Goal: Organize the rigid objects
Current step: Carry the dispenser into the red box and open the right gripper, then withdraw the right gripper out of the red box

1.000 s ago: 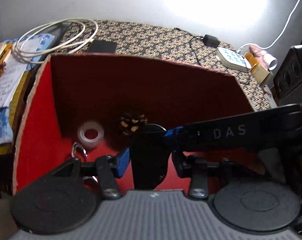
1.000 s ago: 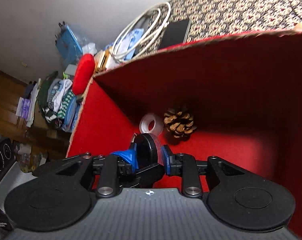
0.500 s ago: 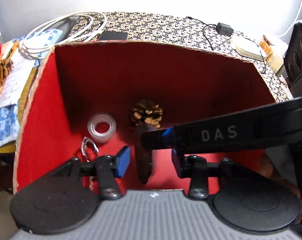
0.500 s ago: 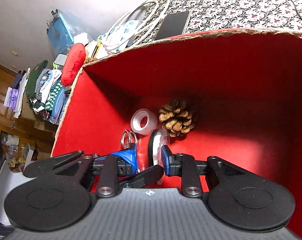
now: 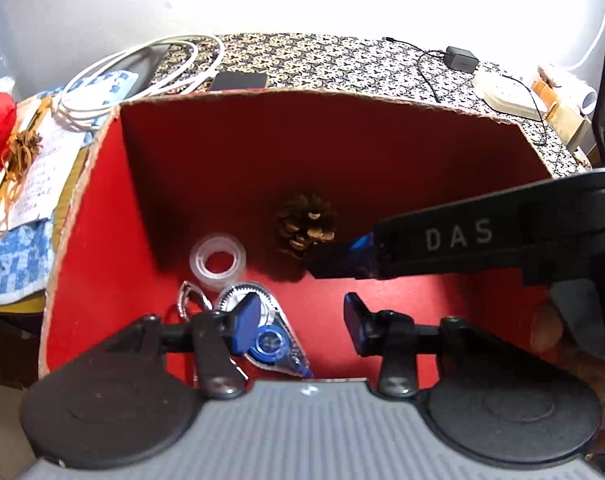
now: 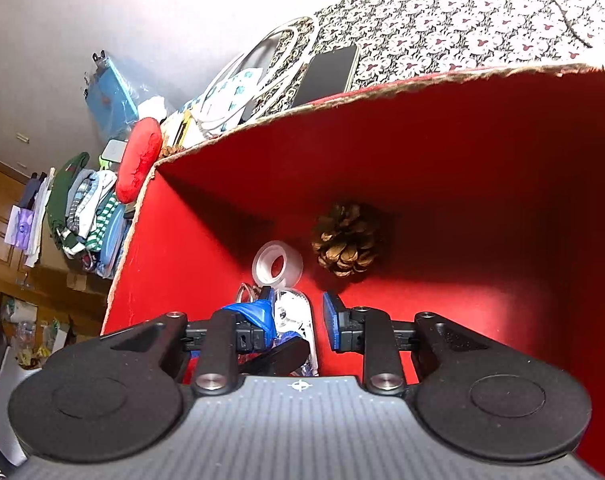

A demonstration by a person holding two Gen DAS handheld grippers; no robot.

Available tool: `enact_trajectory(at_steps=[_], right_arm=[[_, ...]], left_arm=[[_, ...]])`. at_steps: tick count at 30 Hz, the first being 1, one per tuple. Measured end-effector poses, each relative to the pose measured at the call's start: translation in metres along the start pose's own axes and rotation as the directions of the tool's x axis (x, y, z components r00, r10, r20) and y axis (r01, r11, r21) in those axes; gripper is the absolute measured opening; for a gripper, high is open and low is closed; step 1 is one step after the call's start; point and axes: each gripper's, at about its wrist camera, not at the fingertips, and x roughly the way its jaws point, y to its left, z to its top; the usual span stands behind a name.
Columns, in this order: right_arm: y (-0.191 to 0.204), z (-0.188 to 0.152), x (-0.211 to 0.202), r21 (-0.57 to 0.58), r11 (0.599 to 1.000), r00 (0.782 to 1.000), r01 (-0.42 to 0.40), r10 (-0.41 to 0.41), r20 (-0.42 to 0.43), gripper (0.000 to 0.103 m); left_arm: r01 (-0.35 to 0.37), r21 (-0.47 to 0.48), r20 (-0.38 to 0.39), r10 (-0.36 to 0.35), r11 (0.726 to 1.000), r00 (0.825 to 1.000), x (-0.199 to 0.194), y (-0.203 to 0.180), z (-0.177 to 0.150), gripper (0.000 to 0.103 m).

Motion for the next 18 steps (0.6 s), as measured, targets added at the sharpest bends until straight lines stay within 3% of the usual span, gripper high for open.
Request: enact_trajectory(at_steps=[15, 18], right_arm=[[-0.0044, -0.0017, -0.0030, 0.031, 0.999, 0.999, 0.017, -0.019, 0.043, 0.008], [-0.0034, -0.0027, -0.0039, 0.028, 0.999, 0.998, 0.020, -0.022, 0.052, 0.008]], left_arm=[[-0.058, 0.017, 0.025, 0.058, 0.998, 0.998, -0.0019, -0.0044, -0.0008, 0.043], [-0.074, 0.025, 0.045, 0.073, 0.997, 0.996, -0.0044, -0.0058, -0.0023, 0.058]])
